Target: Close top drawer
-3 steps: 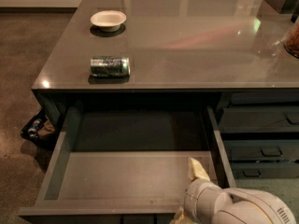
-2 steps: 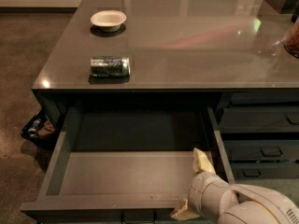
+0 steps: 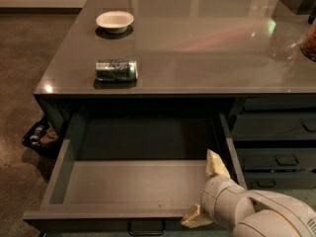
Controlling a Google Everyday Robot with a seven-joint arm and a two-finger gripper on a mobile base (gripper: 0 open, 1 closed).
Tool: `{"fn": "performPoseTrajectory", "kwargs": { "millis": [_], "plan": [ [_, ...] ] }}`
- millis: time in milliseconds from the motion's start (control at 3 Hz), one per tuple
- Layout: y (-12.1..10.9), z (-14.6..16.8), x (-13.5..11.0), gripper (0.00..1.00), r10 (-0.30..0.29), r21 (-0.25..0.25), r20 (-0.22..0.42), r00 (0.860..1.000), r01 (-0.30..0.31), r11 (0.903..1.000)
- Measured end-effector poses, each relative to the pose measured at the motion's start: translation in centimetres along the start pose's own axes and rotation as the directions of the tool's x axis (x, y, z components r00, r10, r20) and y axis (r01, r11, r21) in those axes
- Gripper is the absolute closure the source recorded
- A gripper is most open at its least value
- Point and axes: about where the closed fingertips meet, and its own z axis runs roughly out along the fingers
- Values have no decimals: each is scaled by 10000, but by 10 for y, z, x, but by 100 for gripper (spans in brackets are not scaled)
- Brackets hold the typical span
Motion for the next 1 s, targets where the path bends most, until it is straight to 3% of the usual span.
{"fn": "performPoseTrajectory", "kwargs": {
  "millis": [1000],
  "plan": [
    [-49,-5,7,0,-448,1228,480,9978,386,9917]
  ]
}}
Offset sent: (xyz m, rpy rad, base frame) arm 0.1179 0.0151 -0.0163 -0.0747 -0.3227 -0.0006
